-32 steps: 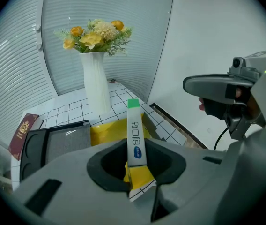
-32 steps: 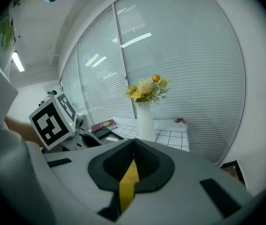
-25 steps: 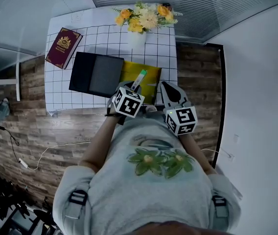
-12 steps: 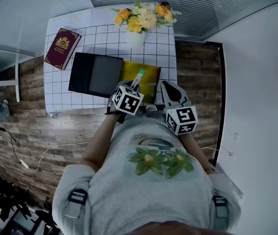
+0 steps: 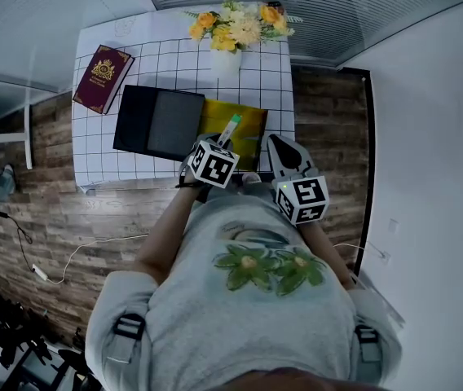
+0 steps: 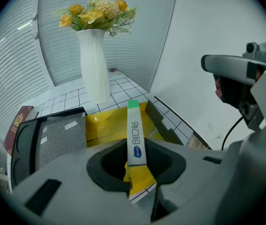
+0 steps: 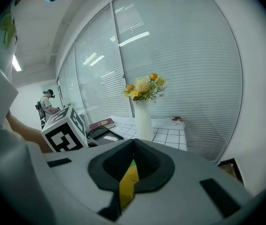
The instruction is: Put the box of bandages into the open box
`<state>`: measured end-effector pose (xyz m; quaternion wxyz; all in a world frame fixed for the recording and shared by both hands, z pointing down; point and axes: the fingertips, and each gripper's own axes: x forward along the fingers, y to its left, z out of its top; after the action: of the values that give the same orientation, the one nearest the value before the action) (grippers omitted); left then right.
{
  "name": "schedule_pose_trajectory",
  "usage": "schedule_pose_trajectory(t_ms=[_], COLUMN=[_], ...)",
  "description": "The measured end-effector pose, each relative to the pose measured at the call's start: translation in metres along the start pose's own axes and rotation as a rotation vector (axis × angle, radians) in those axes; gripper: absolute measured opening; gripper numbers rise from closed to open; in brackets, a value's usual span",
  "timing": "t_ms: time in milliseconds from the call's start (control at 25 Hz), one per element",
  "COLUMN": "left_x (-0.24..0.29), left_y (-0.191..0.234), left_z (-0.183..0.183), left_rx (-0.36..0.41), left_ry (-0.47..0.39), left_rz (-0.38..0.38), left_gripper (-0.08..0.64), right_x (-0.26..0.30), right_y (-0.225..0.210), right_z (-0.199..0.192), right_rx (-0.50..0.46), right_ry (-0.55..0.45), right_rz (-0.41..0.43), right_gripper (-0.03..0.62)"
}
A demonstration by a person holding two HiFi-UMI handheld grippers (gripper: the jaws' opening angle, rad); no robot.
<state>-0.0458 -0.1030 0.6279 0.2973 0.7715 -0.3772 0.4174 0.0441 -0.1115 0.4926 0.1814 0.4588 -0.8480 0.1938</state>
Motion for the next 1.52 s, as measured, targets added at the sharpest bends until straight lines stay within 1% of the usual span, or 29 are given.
schedule_pose_trajectory(t_ms=[680, 1200, 1360, 1520], left_x=[0.014, 0.019, 0.018, 0.022], left_y=[0.001, 0.000, -0.004, 0.001], left_z=[-0.013, -0.014, -0.013, -0.017], left_rx=[-0.014, -0.012, -0.013, -0.010], left_ry=[0.033, 0.035, 0.035, 0.040], left_rz=[-0.003, -0.002, -0.016, 0.001], left_gripper=[0.101, 0.101, 0.101, 0.101], right_x=[-0.006, -0.008, -0.009, -0.008], right_y=[0.002, 0.003, 0.002, 0.002], right_z=[-0.007, -0.011, -0.011, -0.011], right_rx=[0.003, 0.004, 0.006, 0.003], right_ry=[0.012, 0.015, 0.015, 0.014], right_rz=[-0.009, -0.019, -0.023, -0.025], right_gripper=[0.006, 0.006, 0.006, 0.006])
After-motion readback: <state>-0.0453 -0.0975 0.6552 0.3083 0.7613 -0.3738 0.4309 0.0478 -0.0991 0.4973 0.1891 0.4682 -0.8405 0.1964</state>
